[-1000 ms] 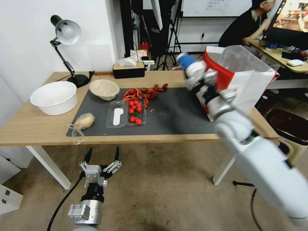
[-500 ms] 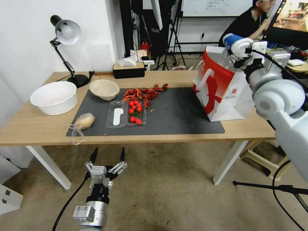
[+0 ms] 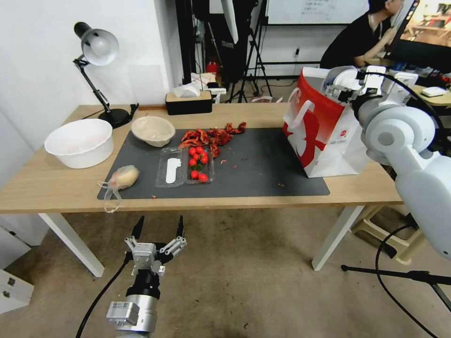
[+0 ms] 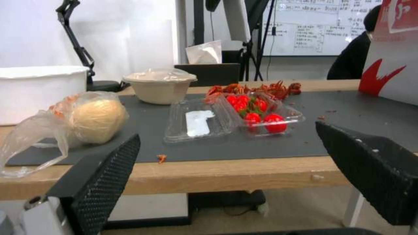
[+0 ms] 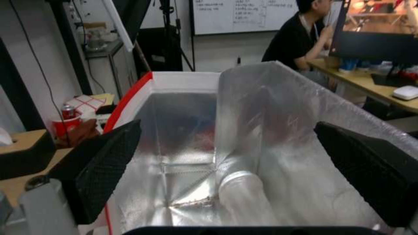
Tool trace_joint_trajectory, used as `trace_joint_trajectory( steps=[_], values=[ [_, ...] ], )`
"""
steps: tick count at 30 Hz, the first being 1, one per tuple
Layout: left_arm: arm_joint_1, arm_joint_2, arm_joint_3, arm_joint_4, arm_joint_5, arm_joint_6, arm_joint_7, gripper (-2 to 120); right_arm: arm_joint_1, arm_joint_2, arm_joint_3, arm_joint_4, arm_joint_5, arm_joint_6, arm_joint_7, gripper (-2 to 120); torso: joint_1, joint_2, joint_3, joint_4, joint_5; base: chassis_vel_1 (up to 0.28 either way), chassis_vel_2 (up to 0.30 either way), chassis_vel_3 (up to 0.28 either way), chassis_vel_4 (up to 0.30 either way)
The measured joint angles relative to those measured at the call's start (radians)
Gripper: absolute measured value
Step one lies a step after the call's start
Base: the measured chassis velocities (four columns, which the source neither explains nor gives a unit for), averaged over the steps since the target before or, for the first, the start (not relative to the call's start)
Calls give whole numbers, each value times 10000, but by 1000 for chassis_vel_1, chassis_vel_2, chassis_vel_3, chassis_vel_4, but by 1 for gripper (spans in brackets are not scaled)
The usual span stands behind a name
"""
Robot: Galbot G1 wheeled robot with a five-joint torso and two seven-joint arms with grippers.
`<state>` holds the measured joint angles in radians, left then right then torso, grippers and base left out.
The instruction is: Pick up the trash from the table and place it into the takeout bag.
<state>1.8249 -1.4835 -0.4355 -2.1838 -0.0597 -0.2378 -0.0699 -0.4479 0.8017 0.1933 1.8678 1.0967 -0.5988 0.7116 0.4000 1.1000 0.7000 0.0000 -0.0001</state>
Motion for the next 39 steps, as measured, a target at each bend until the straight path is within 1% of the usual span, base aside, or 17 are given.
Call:
trace_joint_trajectory(
  steps=[8, 11, 12, 17, 18, 20, 21, 23, 24, 25, 27, 28, 31, 32, 34, 36, 39],
  values=[
    [-19, 23, 13, 30, -13, -5, -16, 100, -311, -105, -20, 181, -624, 576, -413, 100, 0, 0, 0, -1, 1, 0, 0, 0, 0],
    [6, 21, 35, 31, -13, -88, -3, 100, -719, -127, 16, 460, -954, 1623, -1085, 100, 0, 0, 0, 2, 0, 0, 0, 0, 0],
    [6, 21, 35, 31, -13, -88, -3, 100, -719, -127, 16, 460, -954, 1623, -1085, 100, 0, 0, 0, 2, 0, 0, 0, 0, 0],
    [4, 40, -5, 32, -100, -176, 2, 100, -1806, -304, 337, 1186, -1614, 3097, -2412, 100, 0, 0, -1, 2, 0, 0, 0, 0, 0],
    [4, 40, -5, 32, -100, -176, 2, 100, -1806, -304, 337, 1186, -1614, 3097, -2412, 100, 0, 0, -1, 2, 0, 0, 0, 0, 0],
    [-6, 45, -12, 43, -229, -267, 35, 100, -2529, -335, 678, 1575, -2005, 3581, -2909, 100, 0, 0, -1, 3, -1, 0, 0, 0, 0],
    [-23, 68, -14, 64, -354, -348, 98, 100, -3938, -329, 1215, 2123, -2847, 4446, -3722, 100, 0, 0, -1, 1, 0, 0, 0, 0, 0],
    [-24, 70, -14, 66, -365, -354, 101, 100, -4118, -319, 1284, 2185, -2935, 4545, -3812, 100, 0, 0, -1, -1, 1, 0, 0, 0, 0],
    [-30, 90, -16, 67, -398, -368, 116, 100, -5376, -192, 1935, 2501, -3479, 5314, -4455, 100, 0, 0, -2, -2, 1, 0, 0, 0, 0],
    [-30, 90, -16, 67, -398, -368, 116, 100, -5376, -192, 1935, 2501, -3479, 5314, -4455, 100, 0, 0, -2, -2, 1, 0, 0, 0, 0],
    [-31, 93, -12, 62, -427, -369, 119, 100, -6987, 156, 2613, 2757, -4101, 6525, -5181, 100, -1, 0, -2, -1, 2, 0, 0, 0, 0],
    [-31, 93, -12, 62, -427, -369, 119, 100, -6987, 156, 2613, 2757, -4101, 6525, -5181, 100, -1, 0, -2, -1, 2, 0, 0, 0, 0],
    [-33, 130, -28, 60, -429, -369, 130, 100, -8754, 779, 3090, 2752, -4877, 7801, -5971, 100, 0, 1, -2, 0, 3, 0, 0, 0, 0],
    [-33, 130, -28, 60, -429, -369, 130, 100, -8754, 779, 3090, 2752, -4877, 7801, -5971, 100, 0, 1, -2, 0, 3, 0, 0, 0, 0],
    [-31, 144, -50, 62, -430, -369, 139, 100, -9774, 1318, 3186, 2566, -5481, 8767, -6268, 100, -1, 1, -3, -1, 1, 0, 0, 0, 0],
    [-33, 139, -55, 71, -432, -372, 138, 100, -10145, 1509, 3187, 2495, -5625, 9094, -6368, 100, -1, 0, -2, 2, 3, 0, 0, 0, 0],
    [-32, 131, -52, 139, -449, -401, 121, 100, -11335, 2191, 3222, 2209, -6000, 10148, -6805, 100, -1, 0, -2, 1, 1, 0, 0, 0, 0]
  ],
)
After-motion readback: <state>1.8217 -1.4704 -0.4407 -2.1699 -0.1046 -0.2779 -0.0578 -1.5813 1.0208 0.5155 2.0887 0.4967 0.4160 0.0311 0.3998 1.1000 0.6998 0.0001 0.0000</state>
